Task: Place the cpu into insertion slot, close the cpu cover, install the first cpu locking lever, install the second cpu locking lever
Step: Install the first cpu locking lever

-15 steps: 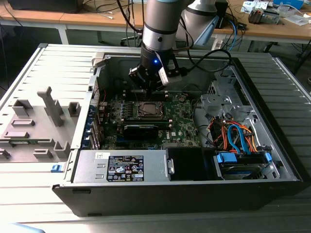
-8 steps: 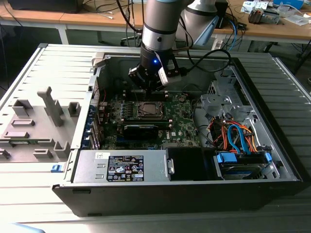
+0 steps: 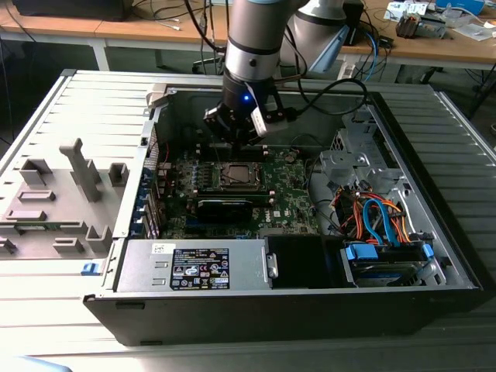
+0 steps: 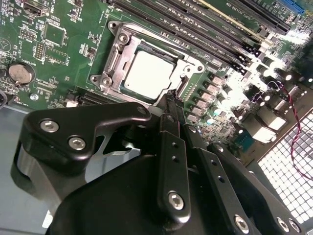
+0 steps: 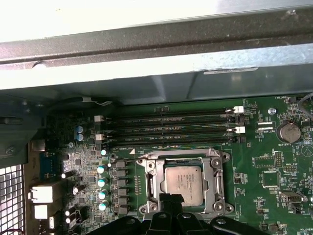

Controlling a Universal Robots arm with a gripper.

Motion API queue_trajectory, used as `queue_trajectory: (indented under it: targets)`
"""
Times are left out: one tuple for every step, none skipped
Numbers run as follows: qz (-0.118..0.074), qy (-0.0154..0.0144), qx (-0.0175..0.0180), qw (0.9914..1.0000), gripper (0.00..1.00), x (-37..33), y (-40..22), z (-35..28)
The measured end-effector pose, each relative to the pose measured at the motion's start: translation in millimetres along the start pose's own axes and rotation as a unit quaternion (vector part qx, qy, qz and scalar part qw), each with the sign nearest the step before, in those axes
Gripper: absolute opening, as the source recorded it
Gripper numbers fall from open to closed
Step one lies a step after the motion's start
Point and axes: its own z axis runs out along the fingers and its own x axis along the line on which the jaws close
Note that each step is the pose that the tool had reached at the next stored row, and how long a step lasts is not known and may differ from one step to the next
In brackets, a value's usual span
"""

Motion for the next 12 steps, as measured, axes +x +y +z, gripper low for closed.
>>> queue_trajectory:
  targets:
    - [0.000, 0.0000, 0.0000, 1.00000, 0.11, 0.4, 0.0, 0.0]
    - [0.000, 0.0000, 0.0000, 1.00000, 0.11, 0.7, 0.0, 0.0]
    - [0.000, 0.0000, 0.0000, 1.00000, 0.11, 0.8, 0.0, 0.1]
    - [0.000, 0.0000, 0.0000, 1.00000, 0.11, 1.1, -0.1, 0.1]
    - [0.000, 0.0000, 0.0000, 1.00000, 0.11, 1.2, -0.1, 0.1]
    - [0.000, 0.0000, 0.0000, 1.00000, 0.11, 1.3, -0.1, 0.1]
    - [0.000, 0.0000, 0.0000, 1.00000, 0.11, 1.4, -0.1, 0.1]
    - [0.000, 0.0000, 0.0001, 1.00000, 0.11, 1.6, 0.0, 0.1]
    - [0.000, 0.0000, 0.0001, 1.00000, 0.11, 1.7, 0.1, 0.1]
    - [0.000, 0.0000, 0.0000, 1.00000, 0.11, 2.3, 0.6, 0.2]
    - [0.000, 0.0000, 0.0001, 1.00000, 0.11, 2.9, 0.9, 0.2]
    - [0.000, 0.0000, 0.0000, 1.00000, 0.11, 3.0, 1.0, 0.3]
